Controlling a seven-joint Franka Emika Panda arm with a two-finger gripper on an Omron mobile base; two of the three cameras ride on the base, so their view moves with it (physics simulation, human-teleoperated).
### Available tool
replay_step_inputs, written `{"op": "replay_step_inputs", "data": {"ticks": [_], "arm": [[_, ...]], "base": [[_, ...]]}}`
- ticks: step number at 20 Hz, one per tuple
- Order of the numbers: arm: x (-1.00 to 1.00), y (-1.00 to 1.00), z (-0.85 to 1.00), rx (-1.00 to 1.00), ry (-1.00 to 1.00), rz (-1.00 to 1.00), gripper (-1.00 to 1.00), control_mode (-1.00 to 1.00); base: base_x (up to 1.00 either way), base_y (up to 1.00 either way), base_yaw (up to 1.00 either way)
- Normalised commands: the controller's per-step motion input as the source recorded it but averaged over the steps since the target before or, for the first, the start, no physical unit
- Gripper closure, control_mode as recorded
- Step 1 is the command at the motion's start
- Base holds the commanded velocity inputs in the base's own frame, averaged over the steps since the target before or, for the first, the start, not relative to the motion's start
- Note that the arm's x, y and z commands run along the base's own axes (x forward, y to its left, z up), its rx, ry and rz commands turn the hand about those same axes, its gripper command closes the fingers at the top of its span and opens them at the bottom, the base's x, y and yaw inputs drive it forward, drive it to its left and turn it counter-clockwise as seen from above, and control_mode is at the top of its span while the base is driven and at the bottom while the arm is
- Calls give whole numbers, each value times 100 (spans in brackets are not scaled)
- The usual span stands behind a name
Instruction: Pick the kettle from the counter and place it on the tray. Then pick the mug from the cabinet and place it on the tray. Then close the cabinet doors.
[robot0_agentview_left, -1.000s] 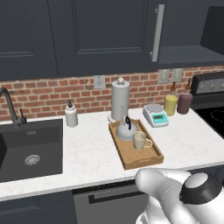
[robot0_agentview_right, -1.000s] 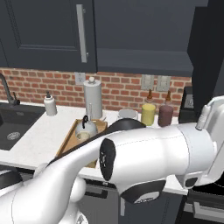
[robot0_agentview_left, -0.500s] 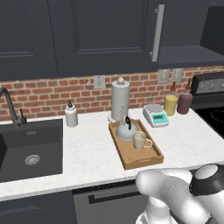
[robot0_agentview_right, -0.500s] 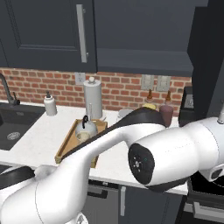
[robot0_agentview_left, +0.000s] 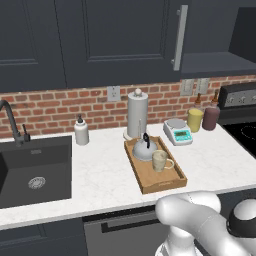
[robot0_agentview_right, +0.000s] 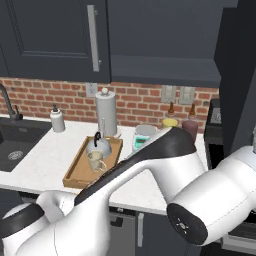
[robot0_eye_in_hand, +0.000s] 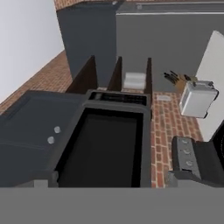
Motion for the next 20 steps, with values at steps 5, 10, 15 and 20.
{"op": "replay_step_inputs", "data": {"ticks": [5,10,15,20], "arm": [[25,0,0,-18,6,7,-100,-100],[22,2,0,-12,20,7,-100,-100],[16,17,0,-8,20,10,-100,-100],[17,27,0,-6,18,12,-100,-100]], "base": [[0,0,0],[0,0,0],[0,0,0],[0,0,0]]}}
